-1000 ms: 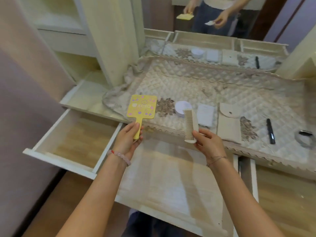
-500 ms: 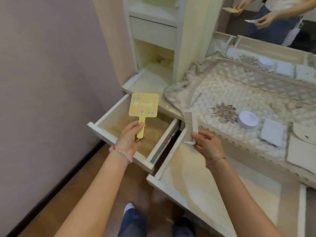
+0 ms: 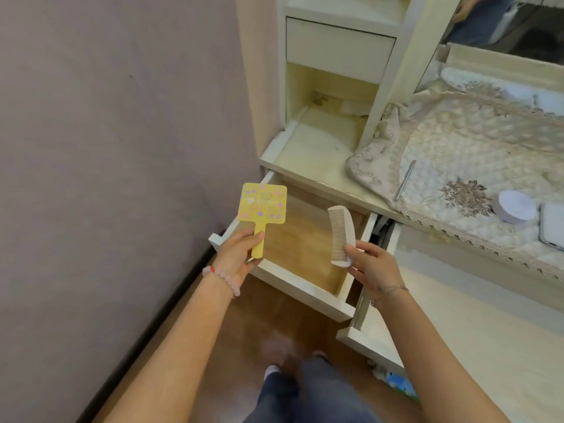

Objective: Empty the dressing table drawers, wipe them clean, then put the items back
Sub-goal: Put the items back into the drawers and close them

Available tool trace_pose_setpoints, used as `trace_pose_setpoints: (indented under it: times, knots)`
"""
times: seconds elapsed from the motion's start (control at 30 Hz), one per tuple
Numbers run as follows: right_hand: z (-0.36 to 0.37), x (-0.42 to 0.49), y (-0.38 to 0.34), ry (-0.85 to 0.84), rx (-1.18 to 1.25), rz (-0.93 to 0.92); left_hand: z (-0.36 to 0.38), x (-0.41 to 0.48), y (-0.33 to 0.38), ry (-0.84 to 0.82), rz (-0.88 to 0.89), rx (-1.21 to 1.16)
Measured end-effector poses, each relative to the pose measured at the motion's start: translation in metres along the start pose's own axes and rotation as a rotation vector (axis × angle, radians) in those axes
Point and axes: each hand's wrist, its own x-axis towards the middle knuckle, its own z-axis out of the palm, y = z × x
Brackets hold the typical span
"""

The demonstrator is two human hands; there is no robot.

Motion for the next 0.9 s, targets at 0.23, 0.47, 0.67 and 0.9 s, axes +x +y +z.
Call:
trace_pose_setpoints:
  times: [0.23, 0.47, 0.67, 0.9]
  knots:
    - [0.023, 0.044, 0.012, 0.040, -0.004, 0.091, -0.010, 0.057, 0.001, 0.029, -0.068, 0.114]
    - [0.041, 0.105, 0.022, 0.088, 0.041, 0.224, 0.003, 0.126, 0.009, 0.040, -0.192, 0.212]
    - [0.052, 0.140, 0.040, 0.199, 0.090, 0.352, 0.014, 0.168, 0.000, -0.001, -0.306, 0.355]
    - [0.062, 0.157, 0.061, 0.321, 0.220, 0.474, 0.023, 0.205, -0.014, -0.011, -0.426, 0.401]
